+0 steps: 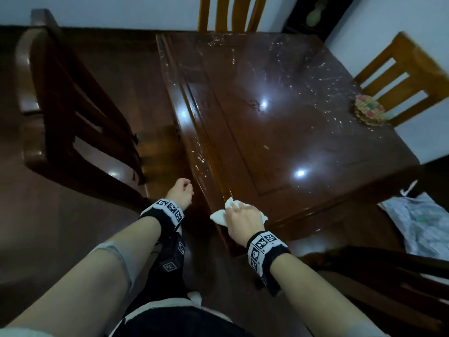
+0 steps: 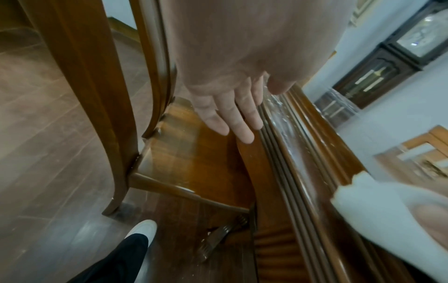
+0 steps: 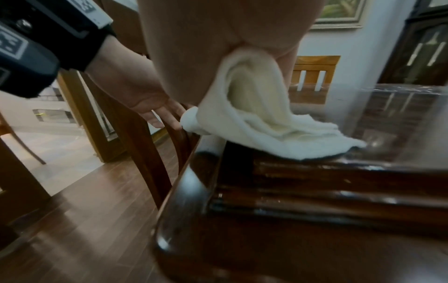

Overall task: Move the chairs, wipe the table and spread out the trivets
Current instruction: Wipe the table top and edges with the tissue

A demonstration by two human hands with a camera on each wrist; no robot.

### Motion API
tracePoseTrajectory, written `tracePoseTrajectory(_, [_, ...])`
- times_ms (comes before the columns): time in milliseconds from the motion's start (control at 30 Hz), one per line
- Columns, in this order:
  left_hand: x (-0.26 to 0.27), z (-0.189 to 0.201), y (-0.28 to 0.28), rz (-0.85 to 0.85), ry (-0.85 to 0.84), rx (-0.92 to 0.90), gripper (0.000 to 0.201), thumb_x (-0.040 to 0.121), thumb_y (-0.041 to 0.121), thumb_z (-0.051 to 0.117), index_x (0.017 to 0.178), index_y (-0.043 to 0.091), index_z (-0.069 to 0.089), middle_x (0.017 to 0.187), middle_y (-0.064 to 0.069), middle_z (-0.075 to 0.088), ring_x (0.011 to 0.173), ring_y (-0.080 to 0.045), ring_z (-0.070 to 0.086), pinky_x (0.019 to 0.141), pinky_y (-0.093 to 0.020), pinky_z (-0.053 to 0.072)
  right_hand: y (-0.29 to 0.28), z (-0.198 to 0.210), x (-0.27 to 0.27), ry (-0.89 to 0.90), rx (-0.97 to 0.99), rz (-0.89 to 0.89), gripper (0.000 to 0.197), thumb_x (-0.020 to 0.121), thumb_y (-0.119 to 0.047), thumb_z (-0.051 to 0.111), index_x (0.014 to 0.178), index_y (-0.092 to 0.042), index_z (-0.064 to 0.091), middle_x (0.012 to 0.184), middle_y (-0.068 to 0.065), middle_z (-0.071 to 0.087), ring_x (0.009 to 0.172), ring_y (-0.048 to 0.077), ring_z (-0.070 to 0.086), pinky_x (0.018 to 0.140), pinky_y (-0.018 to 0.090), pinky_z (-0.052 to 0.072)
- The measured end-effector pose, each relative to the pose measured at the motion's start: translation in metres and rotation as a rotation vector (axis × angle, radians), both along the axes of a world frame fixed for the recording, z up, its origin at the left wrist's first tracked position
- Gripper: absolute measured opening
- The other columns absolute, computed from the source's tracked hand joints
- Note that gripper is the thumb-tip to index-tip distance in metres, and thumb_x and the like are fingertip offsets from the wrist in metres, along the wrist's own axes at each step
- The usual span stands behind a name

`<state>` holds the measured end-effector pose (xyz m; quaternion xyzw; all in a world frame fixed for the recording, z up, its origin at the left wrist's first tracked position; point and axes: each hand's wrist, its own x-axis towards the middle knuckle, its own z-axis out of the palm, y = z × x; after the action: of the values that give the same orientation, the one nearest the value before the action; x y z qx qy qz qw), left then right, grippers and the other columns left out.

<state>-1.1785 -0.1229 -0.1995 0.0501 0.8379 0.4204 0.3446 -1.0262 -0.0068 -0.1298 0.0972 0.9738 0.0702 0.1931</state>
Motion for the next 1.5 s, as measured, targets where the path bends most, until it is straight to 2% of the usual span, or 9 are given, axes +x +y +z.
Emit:
tracePoseTrajectory(133, [0.012, 0.008, 0.003, -0.079, 0.015, 0.006, 0.032, 0.102, 0.029, 0.037, 0.131, 0.018, 0.045, 0.105, -0.001, 0.063, 0.081, -0.018, 0.062, 0.066, -0.026, 0.044, -0.007, 0.013, 0.032, -0.137, 0.003, 0.002, 0.037, 0.091, -0.015, 0.041, 0.126, -0.007, 0.053, 0.108, 0.007, 0.065, 0.091, 0.027, 0.066, 0.063, 0.032, 0.039])
tracePoseTrajectory(333, [0.011, 0.017, 0.003, -0.121, 0.051, -0.073, 0.033, 0.099, 0.031, 0.039, 0.129, 0.019, 0.047, 0.106, -0.005, 0.064, 0.091, -0.025, 0.064, 0.088, -0.042, 0.052, 0.003, 0.030, 0.066, -0.346, -0.195, -0.247, 0.041, 0.096, -0.039, 0.035, 0.105, -0.012, 0.065, 0.106, 0.010, 0.066, 0.099, 0.031, 0.062, 0.076, 0.035, 0.042])
tracePoseTrajectory(533, [0.005, 0.021, -0.003, -0.105, 0.069, -0.164, 0.032, 0.099, 0.026, 0.041, 0.128, 0.014, 0.049, 0.108, -0.009, 0.063, 0.093, -0.026, 0.063, 0.088, -0.043, 0.053, 0.029, 0.030, 0.070, 0.140, -0.174, -0.408, 0.038, 0.099, -0.041, 0.030, 0.090, -0.020, 0.060, 0.080, 0.005, 0.066, 0.075, 0.028, 0.066, 0.069, 0.037, 0.054])
tracePoseTrajectory(633, [0.001, 0.020, -0.003, -0.110, 0.094, -0.151, 0.031, 0.099, 0.026, 0.041, 0.126, 0.016, 0.050, 0.104, -0.006, 0.064, 0.091, -0.023, 0.063, 0.087, -0.042, 0.053, 0.030, 0.015, 0.054, 0.378, -0.183, -0.340, 0.033, 0.101, -0.034, 0.033, 0.118, -0.018, 0.057, 0.105, 0.005, 0.066, 0.093, 0.026, 0.064, 0.078, 0.038, 0.051])
tracePoseTrajectory(833, [0.000, 0.030, 0.004, -0.158, 0.137, -0.043, 0.025, 0.100, 0.024, 0.041, 0.122, 0.022, 0.052, 0.095, 0.004, 0.065, 0.081, -0.018, 0.065, 0.072, -0.033, 0.053, 0.008, -0.038, 0.037, 0.092, -0.314, -0.343, 0.048, 0.102, -0.037, 0.034, 0.149, -0.030, 0.025, 0.162, -0.004, 0.003, 0.148, 0.022, 0.003, 0.117, 0.052, 0.014])
tracePoseTrajectory(1000, [0.002, 0.025, 0.010, -0.108, 0.091, -0.029, 0.028, 0.101, 0.024, 0.040, 0.126, 0.020, 0.051, 0.097, 0.001, 0.064, 0.078, -0.015, 0.063, 0.058, -0.024, 0.043, -0.010, -0.057, 0.078, 0.336, -0.366, -0.200, 0.048, 0.081, -0.009, 0.053, 0.127, -0.019, 0.056, 0.143, 0.003, 0.048, 0.133, 0.028, 0.045, 0.099, 0.051, 0.046])
tracePoseTrajectory(1133, [0.007, 0.021, 0.018, -0.145, 0.079, 0.007, 0.029, 0.102, 0.025, 0.038, 0.126, 0.019, 0.053, 0.094, 0.002, 0.065, 0.075, -0.016, 0.064, 0.061, -0.025, 0.043, -0.023, -0.064, 0.128, 0.346, -0.439, -0.159, 0.059, 0.069, -0.013, 0.081, 0.121, -0.030, 0.057, 0.137, -0.008, 0.054, 0.124, 0.012, 0.055, 0.072, 0.021, 0.056])
tracePoseTrajectory(1267, [0.011, 0.020, 0.023, -0.182, 0.116, 0.041, 0.029, 0.102, 0.025, 0.035, 0.125, 0.019, 0.052, 0.095, 0.002, 0.065, 0.073, -0.017, 0.063, 0.060, -0.024, 0.041, -0.027, -0.069, 0.168, 0.294, -0.437, -0.193, 0.032, 0.086, -0.026, 0.058, 0.117, -0.031, 0.058, 0.138, -0.007, 0.054, 0.114, 0.009, 0.062, 0.057, 0.020, 0.057])
tracePoseTrajectory(1500, [0.008, 0.024, 0.026, -0.218, 0.141, 0.029, 0.030, 0.102, 0.026, 0.035, 0.127, 0.019, 0.051, 0.095, 0.001, 0.064, 0.076, -0.017, 0.063, 0.061, -0.024, 0.041, 0.019, -0.047, 0.162, 0.438, -0.291, -0.706, 0.039, 0.100, -0.026, 0.041, 0.138, -0.021, 0.051, 0.149, 0.004, 0.043, 0.131, 0.025, 0.047, 0.096, 0.039, 0.050])
